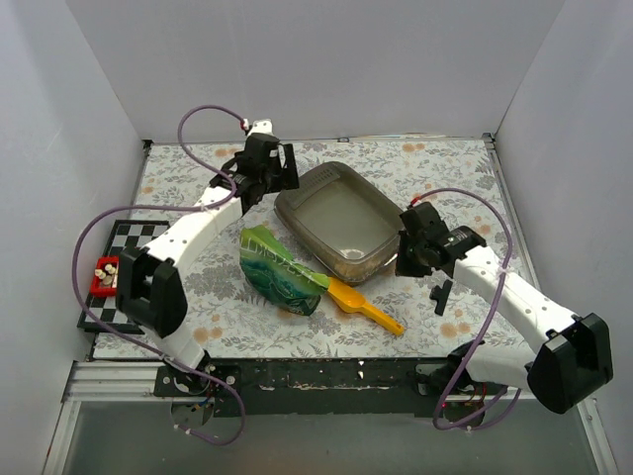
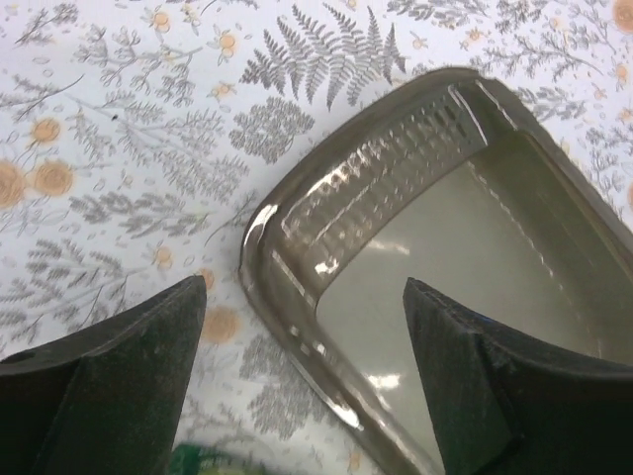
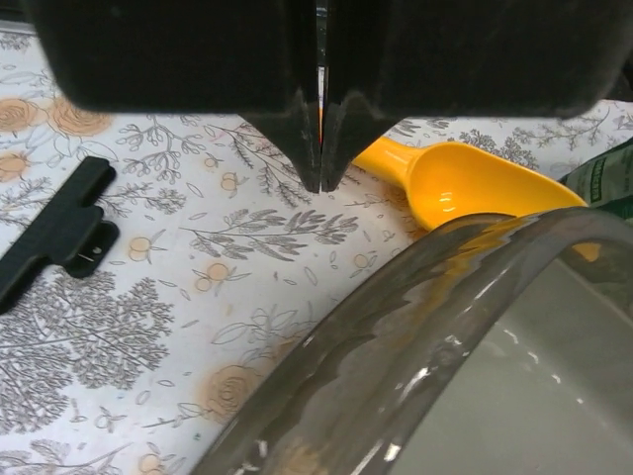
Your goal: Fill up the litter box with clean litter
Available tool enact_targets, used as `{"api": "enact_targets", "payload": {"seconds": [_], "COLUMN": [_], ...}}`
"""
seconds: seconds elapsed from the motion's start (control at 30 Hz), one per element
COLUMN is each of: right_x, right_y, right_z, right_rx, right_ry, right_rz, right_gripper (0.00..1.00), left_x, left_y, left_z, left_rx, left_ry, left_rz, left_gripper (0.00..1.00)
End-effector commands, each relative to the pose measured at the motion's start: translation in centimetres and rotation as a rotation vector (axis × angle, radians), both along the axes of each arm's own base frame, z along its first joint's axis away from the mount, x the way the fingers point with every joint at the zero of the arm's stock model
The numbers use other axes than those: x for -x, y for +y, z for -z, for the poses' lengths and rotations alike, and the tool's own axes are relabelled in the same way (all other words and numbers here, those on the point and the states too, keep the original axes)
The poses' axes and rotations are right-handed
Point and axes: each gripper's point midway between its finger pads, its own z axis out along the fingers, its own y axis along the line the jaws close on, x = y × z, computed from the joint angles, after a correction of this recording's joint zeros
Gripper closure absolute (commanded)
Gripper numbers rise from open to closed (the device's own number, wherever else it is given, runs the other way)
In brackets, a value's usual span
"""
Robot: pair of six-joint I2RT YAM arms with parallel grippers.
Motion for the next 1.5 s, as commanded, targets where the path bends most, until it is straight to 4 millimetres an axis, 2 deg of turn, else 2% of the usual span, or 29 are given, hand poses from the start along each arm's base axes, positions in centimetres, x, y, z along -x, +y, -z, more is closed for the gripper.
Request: {"api": "enact_targets", "payload": {"seconds": [0.0,0.1,0.13,0.2,0.27,0.37,0.43,0.5,0.53,0.67,0.8,0.9,1.0,1.13,1.27,1.33,1.4,1.47], "right_x": [0.3,1.5,1.9,2.5,2.6,2.4,2.4,2.5,2.6,2.8,2.1,0.9,-0.9,-3.7,-6.9,-8.9,-10.6,-12.1], "right_y": [2.6,4.8,5.6,7.0,8.2,10.1,11.5,12.7,13.5,16.1,16.6,15.7,13.7,9.2,4.4,1.7,0.0,-0.9], "right_z": [0.2,0.8,0.9,1.1,1.1,0.9,0.8,0.9,0.9,0.8,1.9,2.6,3.1,3.8,2.9,2.4,2.3,2.4], "right_rx": [-0.058,-0.093,-0.1,-0.103,-0.108,-0.128,-0.129,-0.129,-0.137,-0.149,-0.101,-0.031,0.044,0.12,0.148,0.166,0.175,0.164], "right_ry": [-0.026,-0.012,-0.005,0.001,-0.002,-0.001,0.004,0.011,0.016,0.019,0.028,0.005,-0.021,-0.018,-0.077,-0.097,-0.096,-0.082], "right_rz": [-0.041,-0.09,-0.105,-0.139,-0.157,-0.195,-0.226,-0.256,-0.271,-0.31,-0.293,-0.241,-0.17,-0.057,0.043,0.094,0.122,0.129], "right_gripper": [0.99,0.99,0.99,0.99,0.99,0.99,0.99,0.99,0.99,0.99,0.99,0.99,0.99,0.99,0.99,0.99,0.99,0.99], "left_x": [-4.4,-7.1,-7.9,-9.6,-11.1,-12.9,-13.7,-14.3,-14.6,-15.5,-15.0,-14.0,-12.0,-8.3,-4.3,-2.6,-1.3,-0.1], "left_y": [-0.9,-1.2,-0.9,-0.5,-0.3,-0.5,-0.7,-1.2,-1.2,-2.0,-3.0,-3.8,-4.8,-6.2,-7.0,-7.8,-8.9,-10.3], "left_z": [-1.0,0.4,0.9,1.9,3.3,4.8,6.5,7.6,8.4,9.8,11.8,12.8,14.0,16.2,17.3,17.0,16.0,14.5], "left_rx": [-0.011,-0.019,-0.027,-0.035,-0.031,-0.014,-0.018,-0.016,-0.018,-0.004,0.037,0.062,0.08,0.07,0.099,0.139,0.185,0.235], "left_ry": [-0.064,-0.049,-0.045,-0.042,-0.026,-0.008,0.022,0.046,0.058,0.072,0.126,0.166,0.21,0.277,0.336,0.347,0.338,0.321], "left_rz": [-0.003,-0.024,-0.037,-0.072,-0.089,-0.086,-0.089,-0.077,-0.08,-0.067,-0.043,-0.007,0.043,0.1,0.145,0.189,0.244,0.318], "left_gripper": [0.25,0.41,0.5,0.6,0.67,0.84,0.94,0.99,1.0,1.0,1.0,1.0,1.0,1.0,1.0,1.0,1.0,1.0]}}
